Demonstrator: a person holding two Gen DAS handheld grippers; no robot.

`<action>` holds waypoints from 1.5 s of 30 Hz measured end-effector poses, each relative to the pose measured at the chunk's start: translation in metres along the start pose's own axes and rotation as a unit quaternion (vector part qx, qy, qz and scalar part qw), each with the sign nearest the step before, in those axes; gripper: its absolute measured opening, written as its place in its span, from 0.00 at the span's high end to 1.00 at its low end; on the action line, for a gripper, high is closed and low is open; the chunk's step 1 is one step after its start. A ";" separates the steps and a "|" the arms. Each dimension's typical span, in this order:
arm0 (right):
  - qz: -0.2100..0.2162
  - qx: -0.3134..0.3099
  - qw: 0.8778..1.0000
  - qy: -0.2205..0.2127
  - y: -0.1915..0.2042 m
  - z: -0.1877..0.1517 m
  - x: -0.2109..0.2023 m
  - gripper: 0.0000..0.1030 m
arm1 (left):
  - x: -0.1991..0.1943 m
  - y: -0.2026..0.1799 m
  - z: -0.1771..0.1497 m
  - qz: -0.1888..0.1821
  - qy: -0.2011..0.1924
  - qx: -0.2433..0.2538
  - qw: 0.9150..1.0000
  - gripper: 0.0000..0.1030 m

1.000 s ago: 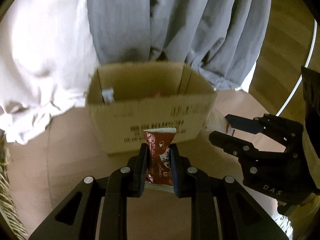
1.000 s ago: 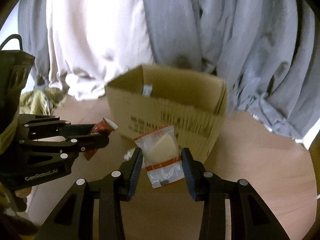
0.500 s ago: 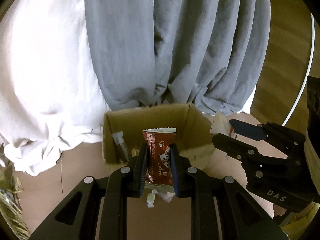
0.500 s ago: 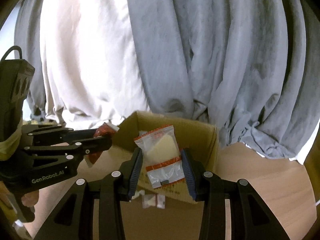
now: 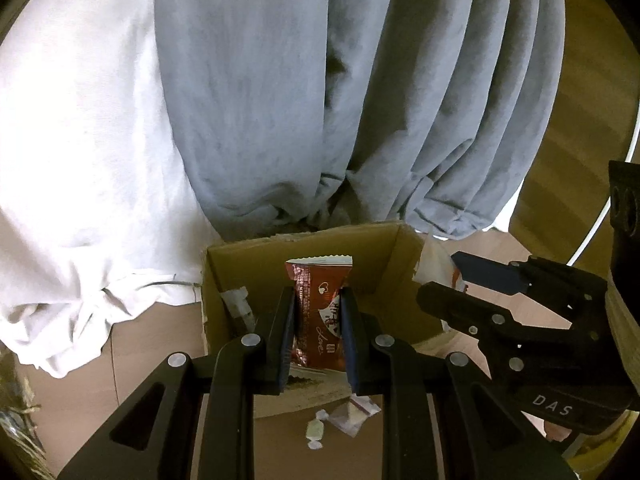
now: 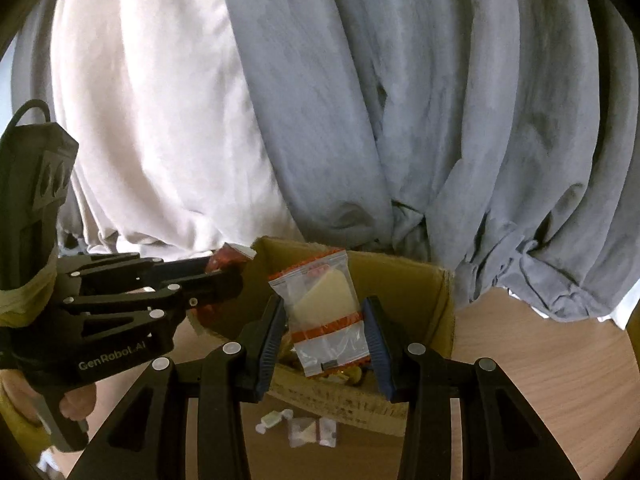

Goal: Organize snacks
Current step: 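Carry both packets over the box and open both tools to drop them, then move both tools back down to the last snacks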

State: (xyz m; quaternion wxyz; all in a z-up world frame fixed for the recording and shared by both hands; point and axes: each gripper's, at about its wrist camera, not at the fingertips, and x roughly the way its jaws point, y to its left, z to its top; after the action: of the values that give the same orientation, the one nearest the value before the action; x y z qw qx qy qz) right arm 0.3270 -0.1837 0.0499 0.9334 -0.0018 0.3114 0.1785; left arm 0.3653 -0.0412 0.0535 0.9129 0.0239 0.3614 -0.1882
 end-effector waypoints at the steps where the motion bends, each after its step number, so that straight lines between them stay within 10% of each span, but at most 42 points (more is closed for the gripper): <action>1: 0.000 0.002 1.000 0.003 -0.002 0.000 0.003 0.60 | 0.002 0.000 0.000 0.000 0.001 0.001 1.000 0.78; 8: -0.008 0.002 1.000 0.021 -0.005 -0.001 0.021 0.53 | 0.010 0.011 0.002 0.013 -0.002 -0.013 1.000 0.51; 11: -0.027 0.001 0.999 0.020 -0.005 -0.001 0.023 0.34 | 0.006 0.017 0.000 0.025 -0.005 -0.022 0.999 0.49; 29: -0.064 -0.034 0.997 -0.038 0.024 -0.039 -0.035 0.34 | -0.058 -0.005 -0.052 0.046 -0.047 -0.002 0.998 0.43; 45: -0.058 -0.010 0.998 0.036 0.021 -0.116 -0.033 0.34 | -0.035 -0.021 -0.127 0.044 0.034 0.008 0.998 0.43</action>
State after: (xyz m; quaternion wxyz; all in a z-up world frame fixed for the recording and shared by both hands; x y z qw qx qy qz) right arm 0.2284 -0.1883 -0.0221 0.9302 -0.0360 0.3425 0.1270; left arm 0.2520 -0.0269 -0.0148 0.9073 0.0538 0.3892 -0.1498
